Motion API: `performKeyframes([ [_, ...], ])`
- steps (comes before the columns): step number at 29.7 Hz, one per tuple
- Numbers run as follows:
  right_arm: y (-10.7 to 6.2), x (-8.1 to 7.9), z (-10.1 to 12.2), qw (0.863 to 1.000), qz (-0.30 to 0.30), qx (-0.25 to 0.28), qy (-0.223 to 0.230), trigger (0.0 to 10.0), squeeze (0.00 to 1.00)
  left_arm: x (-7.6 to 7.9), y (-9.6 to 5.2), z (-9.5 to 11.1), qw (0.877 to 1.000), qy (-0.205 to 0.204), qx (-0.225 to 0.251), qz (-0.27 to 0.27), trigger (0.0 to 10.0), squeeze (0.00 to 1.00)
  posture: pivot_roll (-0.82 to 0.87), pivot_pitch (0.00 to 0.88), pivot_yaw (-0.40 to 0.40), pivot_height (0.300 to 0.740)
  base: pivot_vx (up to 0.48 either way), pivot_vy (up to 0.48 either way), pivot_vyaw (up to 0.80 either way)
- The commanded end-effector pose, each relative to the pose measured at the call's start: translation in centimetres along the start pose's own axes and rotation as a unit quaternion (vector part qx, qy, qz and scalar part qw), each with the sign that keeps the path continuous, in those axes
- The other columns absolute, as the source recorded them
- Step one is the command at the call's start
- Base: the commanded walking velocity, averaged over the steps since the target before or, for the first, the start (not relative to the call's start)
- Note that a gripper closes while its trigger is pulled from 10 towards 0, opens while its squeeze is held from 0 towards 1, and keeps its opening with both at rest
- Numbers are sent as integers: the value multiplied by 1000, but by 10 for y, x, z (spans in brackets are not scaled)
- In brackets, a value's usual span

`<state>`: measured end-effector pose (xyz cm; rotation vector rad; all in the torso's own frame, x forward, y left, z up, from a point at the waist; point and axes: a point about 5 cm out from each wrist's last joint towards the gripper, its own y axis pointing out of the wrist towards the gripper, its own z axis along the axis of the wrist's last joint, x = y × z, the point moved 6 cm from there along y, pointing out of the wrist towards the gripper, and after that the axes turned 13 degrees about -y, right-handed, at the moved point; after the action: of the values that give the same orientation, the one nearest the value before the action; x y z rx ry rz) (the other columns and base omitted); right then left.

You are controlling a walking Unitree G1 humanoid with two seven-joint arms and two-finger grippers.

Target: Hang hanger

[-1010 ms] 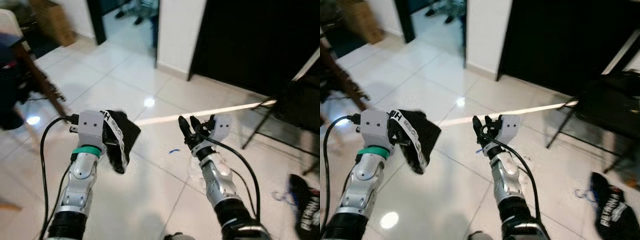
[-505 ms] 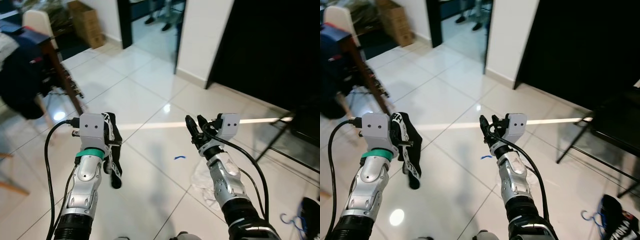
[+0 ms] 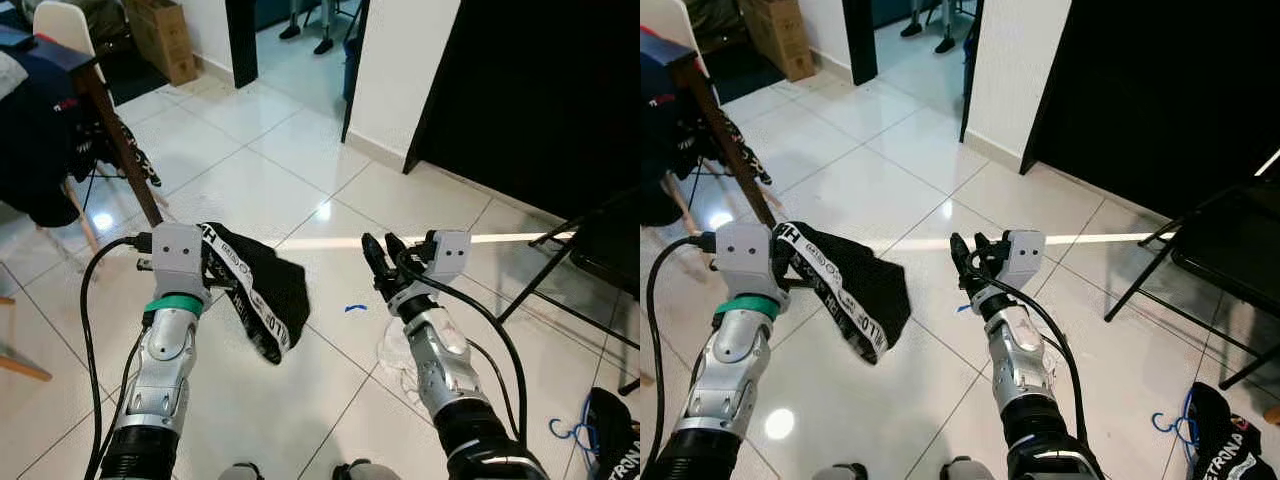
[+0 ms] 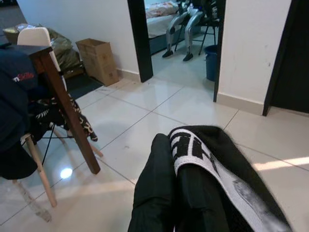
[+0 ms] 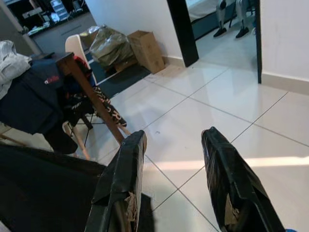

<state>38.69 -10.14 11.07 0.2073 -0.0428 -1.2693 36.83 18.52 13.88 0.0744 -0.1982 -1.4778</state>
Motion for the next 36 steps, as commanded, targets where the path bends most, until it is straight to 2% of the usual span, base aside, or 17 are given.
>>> performKeyframes([
  [1, -1, 0, -2, 1000, 1, -5, 2, 10000, 0, 0, -2, -3, 1000, 4, -7, 1, 10000, 0, 46, 46, -12, 740, 0, 0, 0],
  [9, -1, 0, -6, 1000, 0, -15, -15, 10000, 0, 6, -3, -4, 1000, 9, -7, -12, 10000, 0, 46, 41, -14, 740, 0, 0, 0],
  [15, -5, 13, -15, 999, -37, -36, -7, 10000, 0, 7, -4, -10, 1000, 10, -19, -15, 10000, 0, 39, 50, -6, 740, 0, 0, 0],
  [19, -7, 15, -16, 998, -40, -37, -9, 10000, 0, 8, -4, -11, 1000, 8, -20, -17, 10000, 0, 38, 52, -6, 740, 0, 0, 0],
  [36, -8, 5, -13, 999, -24, -23, -5, 10000, 0, 8, -4, -4, 1000, 13, -2, -12, 10000, 0, 37, 68, -6, 740, 0, 0, 0],
])
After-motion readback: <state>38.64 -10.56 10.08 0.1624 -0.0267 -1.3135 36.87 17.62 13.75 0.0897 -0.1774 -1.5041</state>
